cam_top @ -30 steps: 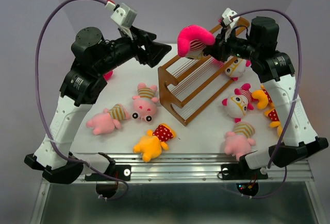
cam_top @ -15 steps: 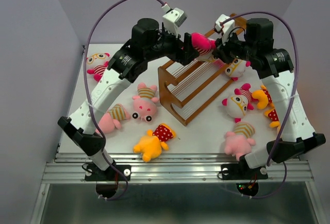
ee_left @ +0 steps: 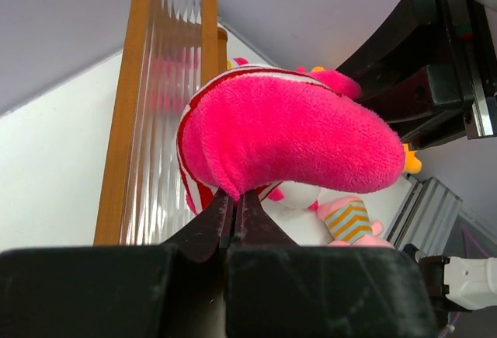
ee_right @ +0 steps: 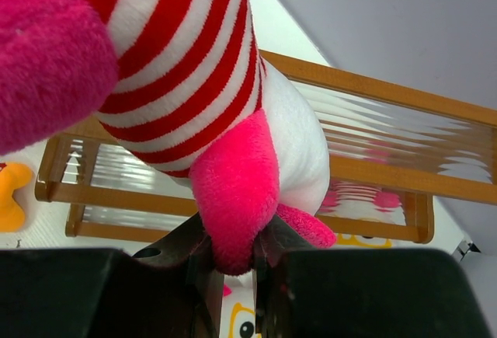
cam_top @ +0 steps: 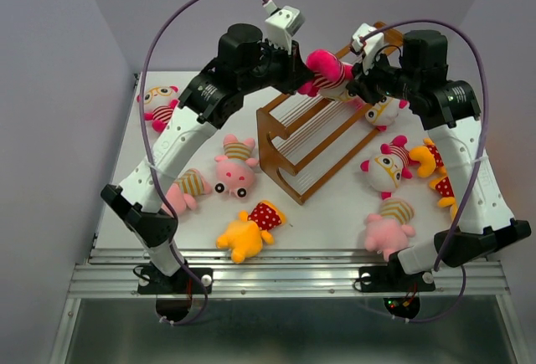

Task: Place and organize the stuffed toys onto the shelf

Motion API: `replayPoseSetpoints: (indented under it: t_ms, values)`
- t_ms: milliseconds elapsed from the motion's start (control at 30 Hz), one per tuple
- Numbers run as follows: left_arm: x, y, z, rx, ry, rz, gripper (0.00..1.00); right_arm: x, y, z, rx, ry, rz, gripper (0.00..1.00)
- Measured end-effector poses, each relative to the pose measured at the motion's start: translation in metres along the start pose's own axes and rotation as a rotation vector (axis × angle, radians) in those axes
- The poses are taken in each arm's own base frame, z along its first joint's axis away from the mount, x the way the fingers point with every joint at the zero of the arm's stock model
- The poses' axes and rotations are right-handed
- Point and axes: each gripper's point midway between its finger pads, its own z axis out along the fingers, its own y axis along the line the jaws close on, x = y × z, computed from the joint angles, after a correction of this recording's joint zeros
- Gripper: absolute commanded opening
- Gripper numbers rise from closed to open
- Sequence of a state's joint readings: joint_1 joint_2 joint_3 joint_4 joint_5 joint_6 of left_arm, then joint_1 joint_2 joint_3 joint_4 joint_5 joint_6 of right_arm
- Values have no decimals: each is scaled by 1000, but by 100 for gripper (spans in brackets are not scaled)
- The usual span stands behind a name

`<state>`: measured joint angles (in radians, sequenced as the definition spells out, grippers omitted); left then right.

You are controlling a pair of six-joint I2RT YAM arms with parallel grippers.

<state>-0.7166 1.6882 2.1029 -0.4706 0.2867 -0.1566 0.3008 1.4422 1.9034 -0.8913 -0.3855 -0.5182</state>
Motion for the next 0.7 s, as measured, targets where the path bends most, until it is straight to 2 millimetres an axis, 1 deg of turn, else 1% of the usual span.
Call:
replayPoseSetpoints:
  t_ms: [33, 67, 100, 133, 167, 200, 233, 267, 300, 333, 367, 400, 433, 467, 500, 567, 600, 700]
  values:
    - [-1, 1, 0, -2, -4, -10, 0, 0, 1, 0, -4, -2, 5, 30]
    - [-1, 3, -1, -4, -7, -13, 0, -1, 1, 0, -6, -4, 8, 47]
    - [-2, 6, -3, -4, -13, -25, 0, -1, 2, 0, -10, -6, 19, 59]
    - [-1, 9, -5, 1, -20, -47, 0, -2, 4, 0, -13, -8, 33, 74]
    - [0, 14, -9, -5, -25, -60, 0, -3, 4, 0, -15, -13, 38, 84]
    - [2, 21, -15, -9, -31, -94, 0, -4, 5, 0, -16, -18, 48, 84]
    - [1, 31, -23, -17, -47, -130, 0, -6, 5, 0, -17, -28, 48, 89]
    - [2, 37, -28, -19, -56, -152, 0, -9, 5, -1, -18, -39, 55, 90]
    - [0, 48, -35, -30, -82, -186, 0, -12, 6, -2, -20, -52, 57, 92]
    - [0, 55, -43, -28, -103, -226, 0, -14, 6, -2, -26, -65, 61, 95]
    - [-2, 64, -53, -32, -130, -255, 0, -16, 6, -3, -31, -76, 61, 96]
    - [-5, 69, -59, -34, -151, -272, 0, -16, 8, -4, -45, -97, 64, 96]
    - [-8, 72, -65, -30, -172, -286, 0, -16, 9, -6, -54, -110, 67, 100]
    - [-13, 69, -69, -10, -187, -294, 0, -14, 9, -6, -64, -134, 63, 100]
    - [-17, 67, -73, 1, -202, -296, 0, -11, 14, -7, -87, -153, 61, 100]
    - [-28, 54, -79, 64, -229, -295, 0, -2, 23, -9, -121, -180, 59, 100]
    - [-31, 49, -81, 85, -239, -292, 0, 4, 31, -9, -148, -203, 53, 100]
    - [-39, 35, -88, 148, -259, -297, 0, 2, 44, -8, -205, -273, 26, 100]
